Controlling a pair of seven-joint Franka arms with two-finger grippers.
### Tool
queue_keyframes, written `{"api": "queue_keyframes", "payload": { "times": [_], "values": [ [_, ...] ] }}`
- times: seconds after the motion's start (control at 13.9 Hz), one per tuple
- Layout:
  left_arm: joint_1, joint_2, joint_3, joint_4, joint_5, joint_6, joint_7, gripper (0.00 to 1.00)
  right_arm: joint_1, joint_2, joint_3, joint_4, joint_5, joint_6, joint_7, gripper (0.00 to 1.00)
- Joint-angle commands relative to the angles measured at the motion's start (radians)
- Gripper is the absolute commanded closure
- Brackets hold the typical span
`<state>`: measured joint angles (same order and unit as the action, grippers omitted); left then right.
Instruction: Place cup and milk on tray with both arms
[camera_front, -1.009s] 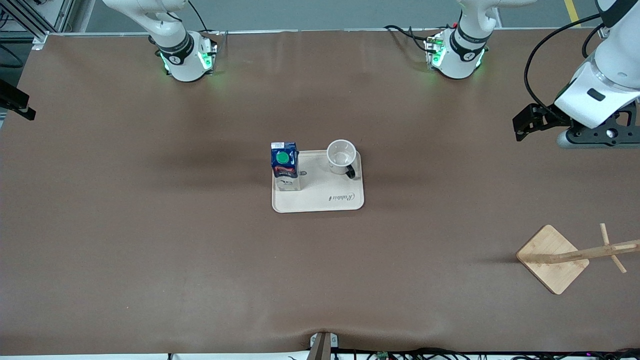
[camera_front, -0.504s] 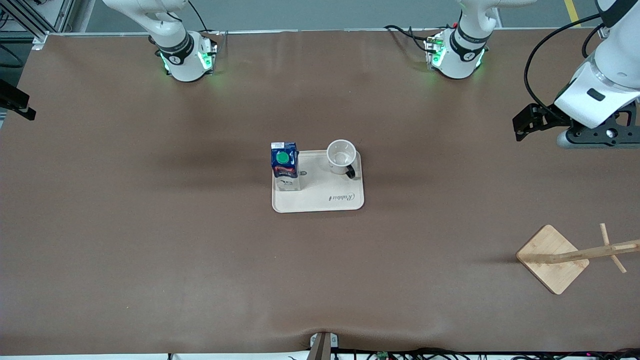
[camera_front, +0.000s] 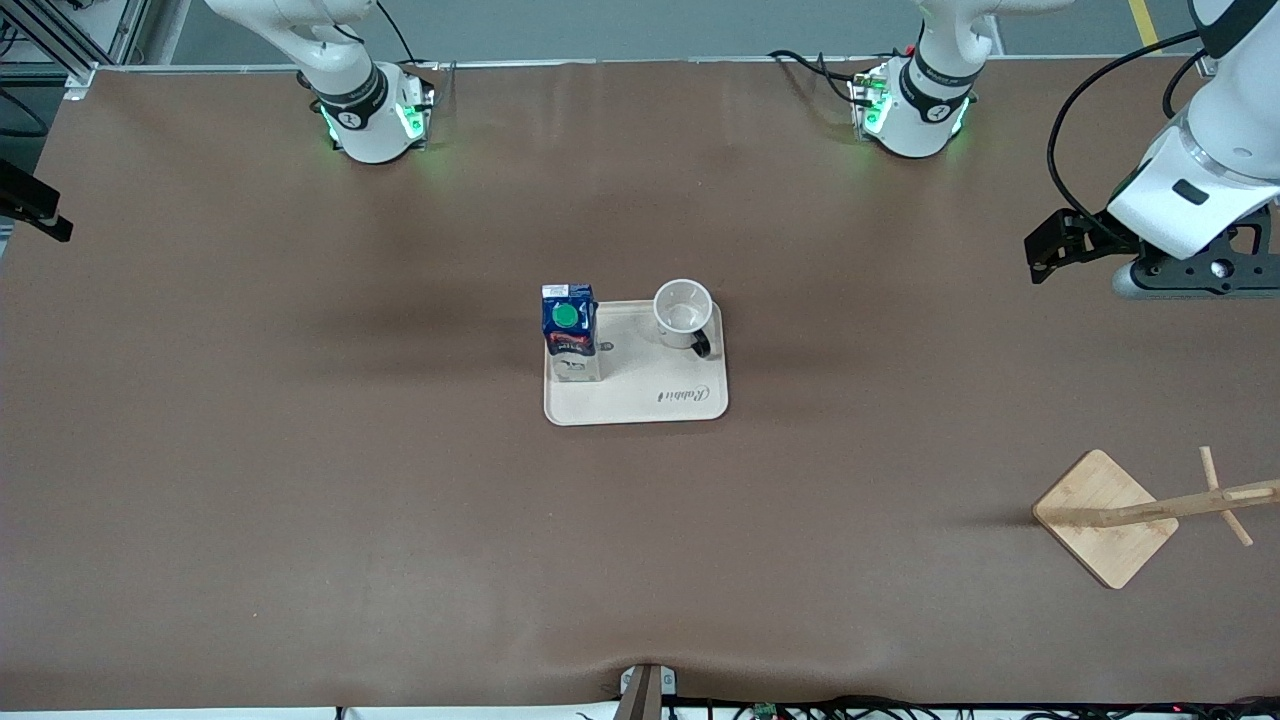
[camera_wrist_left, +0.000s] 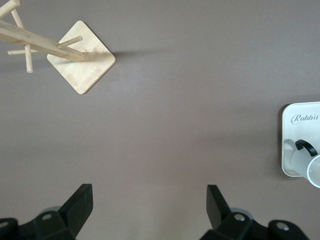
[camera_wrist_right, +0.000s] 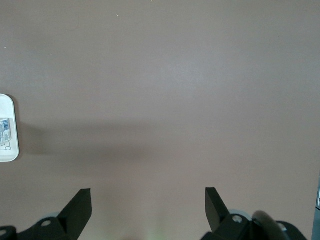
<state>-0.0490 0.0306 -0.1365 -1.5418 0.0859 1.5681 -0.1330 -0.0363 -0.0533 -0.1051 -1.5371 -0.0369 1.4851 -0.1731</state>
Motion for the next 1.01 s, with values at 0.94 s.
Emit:
{"api": "queue_keyframes", "payload": {
  "times": [0.94],
  "values": [
    [0.006,0.034,0.006,0.042,0.006,-0.002,0.107,0.0,-0.011,-0.008,0.01,-0.006,0.088,-0.003,-0.011,0.0]
  ]
}}
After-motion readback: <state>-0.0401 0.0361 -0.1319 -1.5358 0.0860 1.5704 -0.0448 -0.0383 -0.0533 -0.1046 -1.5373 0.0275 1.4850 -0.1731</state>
